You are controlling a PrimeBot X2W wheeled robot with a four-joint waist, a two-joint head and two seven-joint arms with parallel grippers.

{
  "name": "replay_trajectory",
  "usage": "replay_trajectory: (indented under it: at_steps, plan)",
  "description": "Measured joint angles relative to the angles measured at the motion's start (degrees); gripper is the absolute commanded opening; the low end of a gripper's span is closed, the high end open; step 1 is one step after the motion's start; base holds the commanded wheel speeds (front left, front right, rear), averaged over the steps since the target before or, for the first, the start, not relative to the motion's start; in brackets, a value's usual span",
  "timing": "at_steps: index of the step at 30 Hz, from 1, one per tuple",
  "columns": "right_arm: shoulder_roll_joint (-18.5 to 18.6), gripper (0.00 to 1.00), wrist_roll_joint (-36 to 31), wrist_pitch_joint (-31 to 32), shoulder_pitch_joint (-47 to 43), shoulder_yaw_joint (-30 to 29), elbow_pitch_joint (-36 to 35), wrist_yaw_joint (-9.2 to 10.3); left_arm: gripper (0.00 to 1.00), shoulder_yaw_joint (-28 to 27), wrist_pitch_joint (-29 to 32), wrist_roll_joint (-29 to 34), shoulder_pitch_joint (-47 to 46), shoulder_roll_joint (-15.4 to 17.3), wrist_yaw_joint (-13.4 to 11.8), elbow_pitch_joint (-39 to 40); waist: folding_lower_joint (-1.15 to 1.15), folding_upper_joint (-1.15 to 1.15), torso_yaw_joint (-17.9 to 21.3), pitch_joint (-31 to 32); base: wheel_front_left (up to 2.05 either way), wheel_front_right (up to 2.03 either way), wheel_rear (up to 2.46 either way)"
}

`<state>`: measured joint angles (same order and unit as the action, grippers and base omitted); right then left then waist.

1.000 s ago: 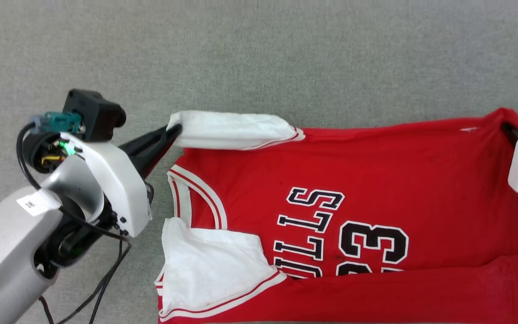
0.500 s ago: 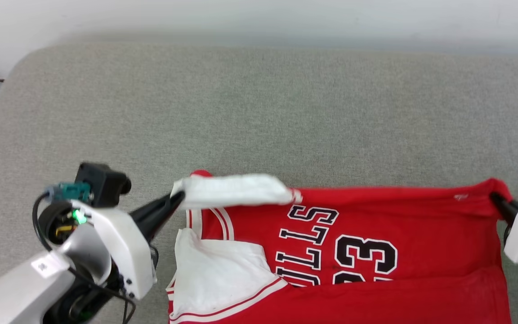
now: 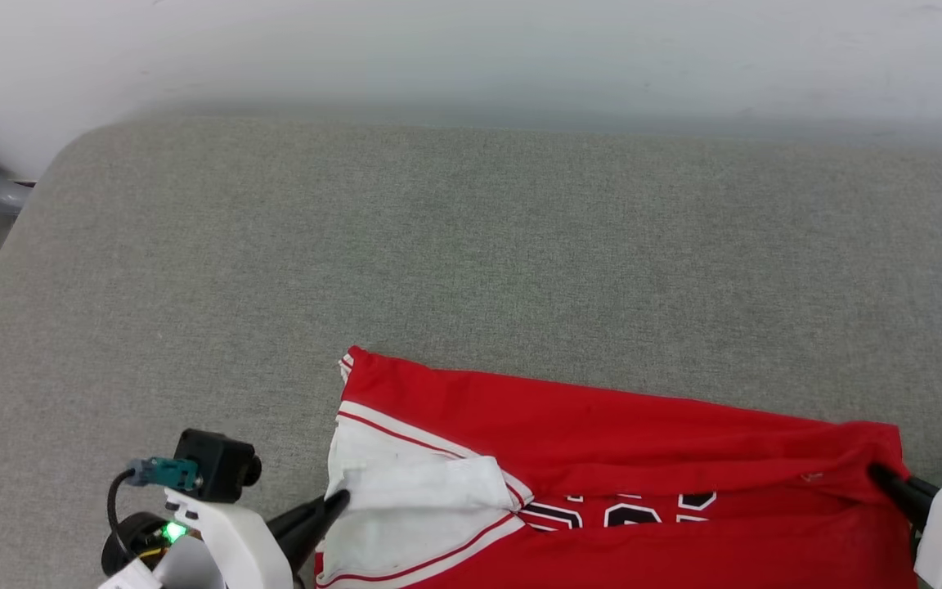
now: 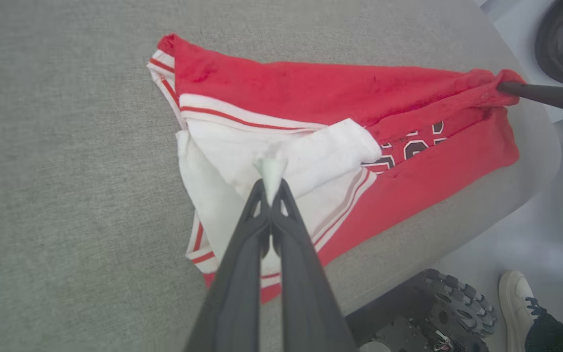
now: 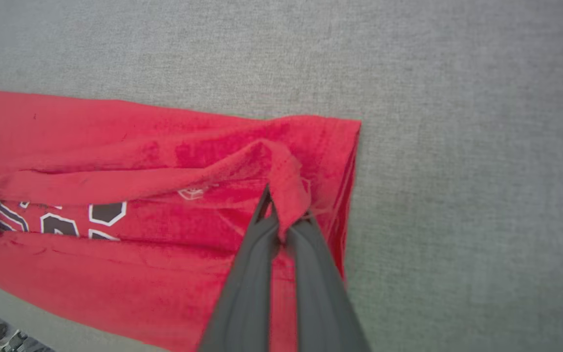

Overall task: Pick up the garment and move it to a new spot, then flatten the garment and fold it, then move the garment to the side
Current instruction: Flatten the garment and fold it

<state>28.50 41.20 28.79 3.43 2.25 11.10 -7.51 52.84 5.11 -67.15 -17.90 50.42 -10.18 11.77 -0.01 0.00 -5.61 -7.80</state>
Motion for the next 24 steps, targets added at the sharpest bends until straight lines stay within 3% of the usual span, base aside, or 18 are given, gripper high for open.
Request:
replay_trajectory:
  at_steps: [15,16,17,18,24]
  plan:
    - [6.1,0.0,0.1,-0.1,-3.4,6.5,-1.2,-0.01,0.0,4.5,0.8,2.5,1.5,-2.9,2.0,-9.2,0.0,0.0,0.2,0.1,0.0,0.0,0.0]
    - [6.4,0.16,0.0,-0.6,-3.4,6.9,-1.1,-0.01,0.16,4.8,1.1,2.5,1.5,-3.1,2.2,-9.7,0.0,0.0,0.2,0.1,0.0,0.0,0.0]
    - [6.4,0.91,0.0,-1.0,-3.4,7.2,-0.8,-0.01,0.89,5.1,1.3,2.8,1.5,-3.3,2.5,-10.1,0.0,0.0,0.2,0.0,0.0,0.0,0.0]
    - [6.6,1.0,0.0,-1.5,-3.4,7.7,-0.6,-0.01,1.0,5.2,1.2,3.1,1.5,-3.6,2.5,-10.5,0.0,0.0,0.2,0.0,0.0,0.0,0.0]
    - [6.9,1.0,2.0,-2.7,-3.4,8.8,0.8,0.0,1.0,4.5,-2.1,4.4,1.2,-4.7,2.6,-12.7,0.01,0.0,0.3,0.9,0.0,0.0,0.0]
